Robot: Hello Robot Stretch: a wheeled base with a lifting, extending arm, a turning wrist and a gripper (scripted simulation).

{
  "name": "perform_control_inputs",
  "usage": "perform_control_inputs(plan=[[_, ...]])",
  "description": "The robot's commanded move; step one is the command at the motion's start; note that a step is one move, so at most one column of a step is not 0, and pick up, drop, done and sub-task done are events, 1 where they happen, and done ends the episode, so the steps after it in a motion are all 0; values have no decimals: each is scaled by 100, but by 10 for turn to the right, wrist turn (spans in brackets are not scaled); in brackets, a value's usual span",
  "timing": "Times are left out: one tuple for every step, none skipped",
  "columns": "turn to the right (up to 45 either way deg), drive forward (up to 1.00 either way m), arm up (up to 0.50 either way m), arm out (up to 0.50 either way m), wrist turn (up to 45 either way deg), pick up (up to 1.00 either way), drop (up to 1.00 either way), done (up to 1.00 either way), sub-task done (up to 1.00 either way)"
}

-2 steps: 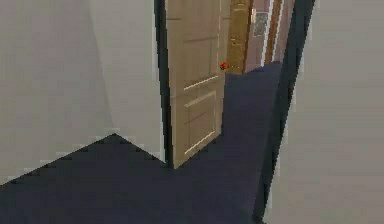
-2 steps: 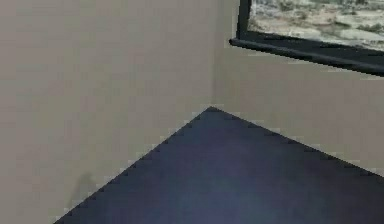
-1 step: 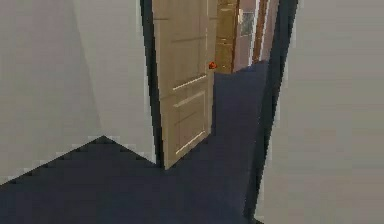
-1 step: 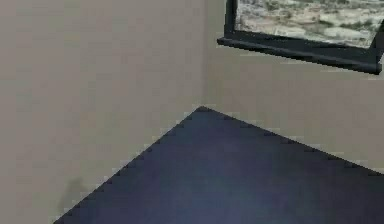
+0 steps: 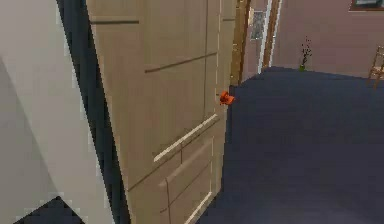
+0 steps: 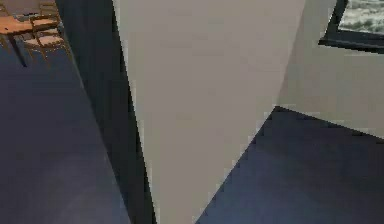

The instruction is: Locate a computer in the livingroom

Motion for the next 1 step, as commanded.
perform_control_inputs(plan=[[0,25,0,0,0,0,0,0,0]])
